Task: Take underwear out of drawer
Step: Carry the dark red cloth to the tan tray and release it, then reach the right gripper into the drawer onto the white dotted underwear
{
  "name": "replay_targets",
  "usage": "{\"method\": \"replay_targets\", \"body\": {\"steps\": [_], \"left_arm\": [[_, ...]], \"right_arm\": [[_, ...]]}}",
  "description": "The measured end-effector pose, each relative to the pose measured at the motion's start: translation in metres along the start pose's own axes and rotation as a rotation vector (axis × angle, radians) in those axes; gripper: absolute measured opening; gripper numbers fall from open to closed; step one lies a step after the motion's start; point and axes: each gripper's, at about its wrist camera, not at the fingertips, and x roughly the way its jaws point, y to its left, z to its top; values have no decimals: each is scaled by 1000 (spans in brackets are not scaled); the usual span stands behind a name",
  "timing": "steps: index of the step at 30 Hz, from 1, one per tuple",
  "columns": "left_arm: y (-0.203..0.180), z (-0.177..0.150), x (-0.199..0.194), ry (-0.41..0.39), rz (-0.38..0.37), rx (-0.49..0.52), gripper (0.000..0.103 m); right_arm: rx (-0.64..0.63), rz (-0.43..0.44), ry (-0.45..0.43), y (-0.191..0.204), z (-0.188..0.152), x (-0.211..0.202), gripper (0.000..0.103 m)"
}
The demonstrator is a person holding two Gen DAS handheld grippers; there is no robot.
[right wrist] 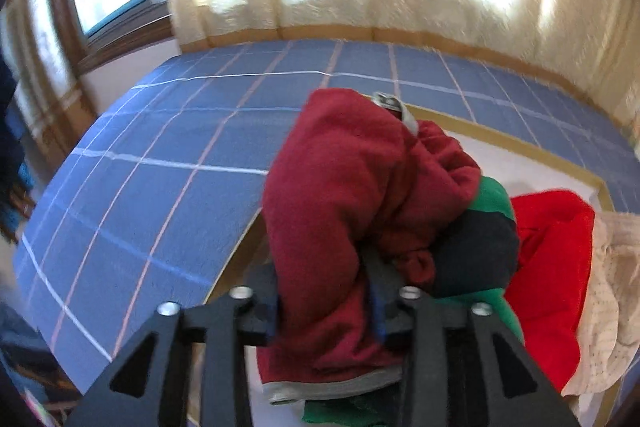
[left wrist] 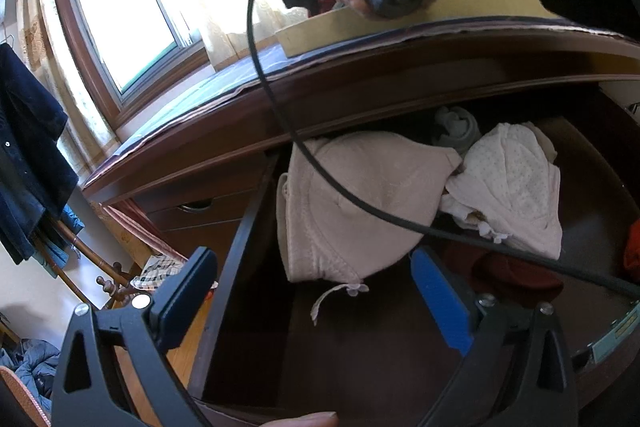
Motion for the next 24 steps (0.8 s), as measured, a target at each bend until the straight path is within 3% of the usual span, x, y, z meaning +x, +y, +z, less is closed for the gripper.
{"method": "replay_targets", "body": {"steps": [4,8,10,16,24], "left_arm": [[0,0,0,1,0,0,99],[0,-1,1,7,1,0,99],[0,-1,1,9,4,0,99],[-1,-1,1,6,2,6,99],[-2,-3,-1,-4,6,8,99]], "right_arm": [[-36,47,-113,4,-12,-30,53],[-53,82,-243,0,-24,-71,72],[-63,90,-288,-5,-31,-89,72],[-65,172,-334,-40,-65,-137,72],[11,177,-345,-114,-138,-179,72]]}}
